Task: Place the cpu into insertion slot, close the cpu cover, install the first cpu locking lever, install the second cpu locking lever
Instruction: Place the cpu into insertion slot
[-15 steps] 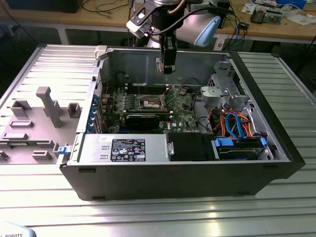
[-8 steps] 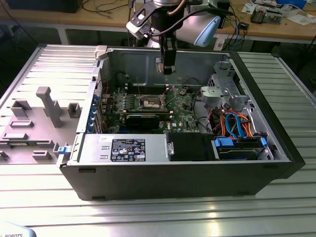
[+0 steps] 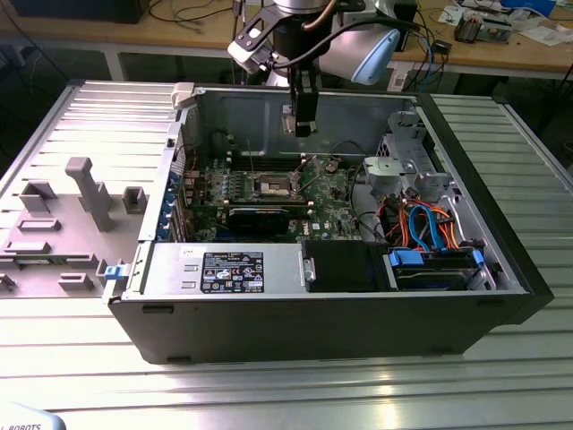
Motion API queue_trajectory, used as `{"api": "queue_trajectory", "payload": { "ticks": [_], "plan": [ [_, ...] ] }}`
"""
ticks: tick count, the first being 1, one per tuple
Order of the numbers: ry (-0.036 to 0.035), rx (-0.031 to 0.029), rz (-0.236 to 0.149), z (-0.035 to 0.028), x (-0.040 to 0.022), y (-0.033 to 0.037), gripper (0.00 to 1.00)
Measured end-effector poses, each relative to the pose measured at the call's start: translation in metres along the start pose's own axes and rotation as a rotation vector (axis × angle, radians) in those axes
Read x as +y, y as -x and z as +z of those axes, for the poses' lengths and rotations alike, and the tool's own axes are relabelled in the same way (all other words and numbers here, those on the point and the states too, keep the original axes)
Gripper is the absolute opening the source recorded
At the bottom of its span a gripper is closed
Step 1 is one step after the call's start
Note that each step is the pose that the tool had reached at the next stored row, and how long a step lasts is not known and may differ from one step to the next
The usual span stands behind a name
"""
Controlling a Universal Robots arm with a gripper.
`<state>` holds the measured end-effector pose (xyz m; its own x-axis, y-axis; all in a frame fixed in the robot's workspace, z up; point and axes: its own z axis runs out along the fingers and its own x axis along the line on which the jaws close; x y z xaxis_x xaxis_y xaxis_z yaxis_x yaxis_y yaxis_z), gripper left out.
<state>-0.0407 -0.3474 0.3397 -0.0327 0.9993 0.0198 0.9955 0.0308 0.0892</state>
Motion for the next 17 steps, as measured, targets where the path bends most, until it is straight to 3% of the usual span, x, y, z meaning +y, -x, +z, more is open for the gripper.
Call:
{"api": "queue_trajectory", "payload": {
  "ticks": [17],
  "plan": [
    [-0.0001, -0.0001, 0.0, 0.0054, -0.0005, 0.0001, 0.54]
  ]
}}
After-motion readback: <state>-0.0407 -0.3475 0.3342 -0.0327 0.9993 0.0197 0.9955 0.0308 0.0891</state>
